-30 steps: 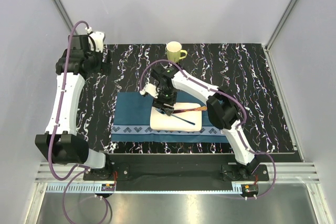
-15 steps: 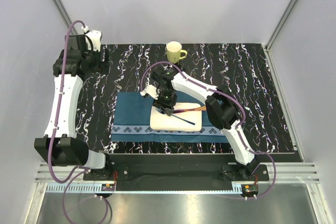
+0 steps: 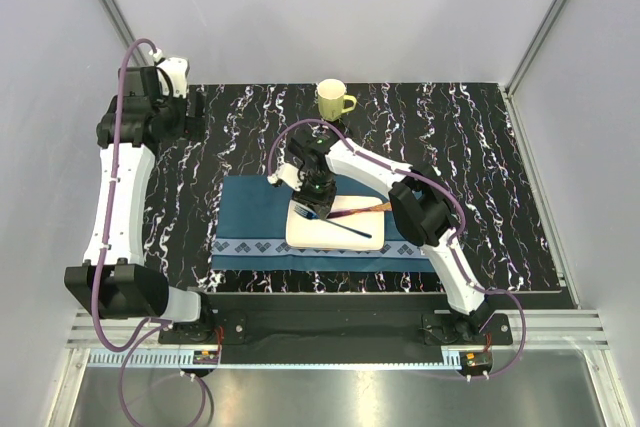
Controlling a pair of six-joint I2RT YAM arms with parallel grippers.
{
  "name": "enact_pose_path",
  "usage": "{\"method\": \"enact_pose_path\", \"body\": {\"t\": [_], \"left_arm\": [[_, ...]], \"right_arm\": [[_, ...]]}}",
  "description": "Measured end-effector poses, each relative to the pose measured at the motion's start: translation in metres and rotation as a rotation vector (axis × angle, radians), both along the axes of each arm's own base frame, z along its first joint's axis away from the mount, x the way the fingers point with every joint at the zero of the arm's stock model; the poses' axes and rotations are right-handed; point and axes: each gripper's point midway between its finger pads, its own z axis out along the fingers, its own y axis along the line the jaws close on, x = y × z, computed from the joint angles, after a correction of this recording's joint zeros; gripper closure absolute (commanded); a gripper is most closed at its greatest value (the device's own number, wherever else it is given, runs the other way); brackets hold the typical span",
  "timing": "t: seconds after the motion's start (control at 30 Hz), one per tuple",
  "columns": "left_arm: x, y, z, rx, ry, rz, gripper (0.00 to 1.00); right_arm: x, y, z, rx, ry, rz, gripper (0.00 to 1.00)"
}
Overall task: Set the dinner table for one person
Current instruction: Pick up the fork from the napkin.
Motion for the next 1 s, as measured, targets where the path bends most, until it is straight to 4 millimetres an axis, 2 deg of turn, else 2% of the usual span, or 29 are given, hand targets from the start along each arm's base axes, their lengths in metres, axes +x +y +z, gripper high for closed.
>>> {"method": "enact_pose_path", "body": {"t": [0.03,0.13,0.27,0.67,0.83,1.0], "left_arm": [[0.0,0.0,0.0,-0.001,0.0,0.001,0.01],[0.0,0.001,0.0,-0.001,0.0,0.004,0.01],[0.0,0.002,0.0,-0.002,-0.001,0.006,0.01],[0.0,0.005,0.0,-0.01,-0.001,0.015,0.01],[0.0,0.005,0.0,-0.019,-0.002,0.016,0.01],[0.0,0.004,0.0,-0.029,-0.002,0.016,0.01]], "right_arm": [[0.0,0.0,0.0,0.0,0.001,-0.001,0.7],[-0.001,0.0,0.0,0.0,0.003,-0.006,0.69],[-0.001,0.0,-0.001,-0.001,0.005,-0.009,0.63],[0.0,-0.001,0.002,-0.007,-0.007,-0.009,0.61],[0.004,-0.001,0.011,-0.002,-0.039,-0.012,0.61],[0.003,0.002,0.03,0.025,-0.069,-0.004,0.64]]}}
